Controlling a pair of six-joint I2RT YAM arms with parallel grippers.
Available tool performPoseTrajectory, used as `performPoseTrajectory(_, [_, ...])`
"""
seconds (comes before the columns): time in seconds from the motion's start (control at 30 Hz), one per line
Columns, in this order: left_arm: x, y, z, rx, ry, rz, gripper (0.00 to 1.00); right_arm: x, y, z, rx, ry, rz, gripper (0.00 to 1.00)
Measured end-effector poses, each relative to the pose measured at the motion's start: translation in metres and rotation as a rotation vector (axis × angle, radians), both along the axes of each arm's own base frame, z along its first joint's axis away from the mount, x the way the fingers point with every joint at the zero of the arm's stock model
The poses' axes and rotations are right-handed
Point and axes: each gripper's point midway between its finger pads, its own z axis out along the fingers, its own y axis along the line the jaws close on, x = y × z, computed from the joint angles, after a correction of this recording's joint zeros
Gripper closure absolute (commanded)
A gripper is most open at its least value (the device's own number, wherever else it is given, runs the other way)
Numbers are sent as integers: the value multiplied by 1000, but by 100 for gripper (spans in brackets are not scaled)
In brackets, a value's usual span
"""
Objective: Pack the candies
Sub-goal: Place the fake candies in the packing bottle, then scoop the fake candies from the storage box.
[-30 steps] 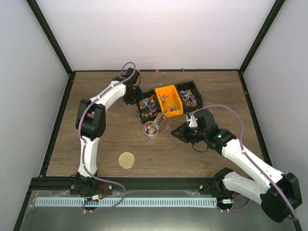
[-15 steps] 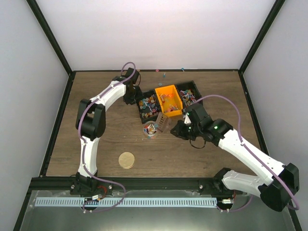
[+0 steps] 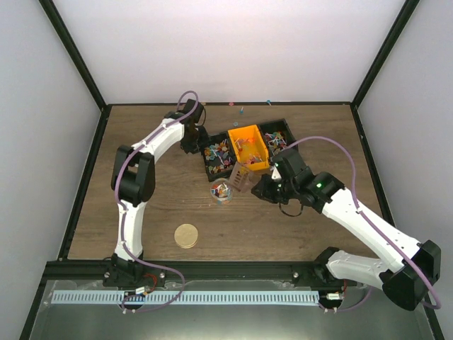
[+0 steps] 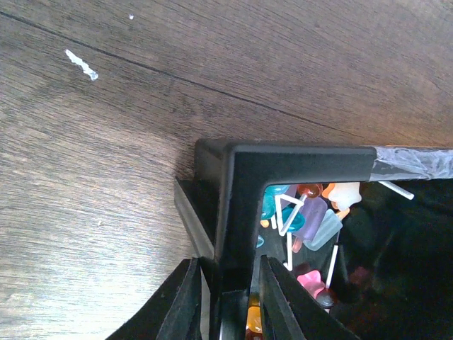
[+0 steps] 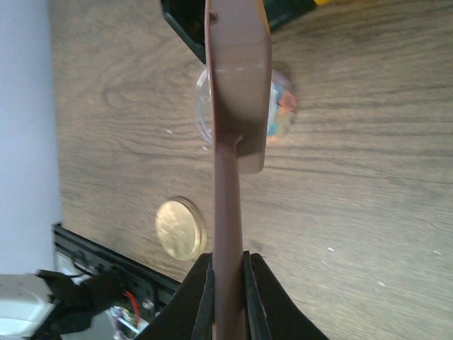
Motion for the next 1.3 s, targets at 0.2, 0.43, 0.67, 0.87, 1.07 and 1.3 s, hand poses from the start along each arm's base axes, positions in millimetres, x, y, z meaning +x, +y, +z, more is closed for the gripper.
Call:
performPoseTrajectory(0.2, [1,1,0,6,-3,-3,74,31,20,15,153,-1,-79,99])
performPoseTrajectory(0.43, [1,2,0,11,-7,-8,74,78,37,-14,270,188,-250,99])
performPoseTrajectory(0.67, [2,2,1,16,-14,-13,74,98,63,-35,404,378,-347,99])
performPoseTrajectory(0.87, [2,2,2,17,-15,-15,74,116,72,-46,413,467,-422,99])
performPoseTrajectory(1.07, [2,2,2,16,-15,-16,74,133,77,-63,384,521,-468,99])
performPoseTrajectory(1.3, [3,2,2,17,-16,-19,74,161,88,-78,418,519,-448,99])
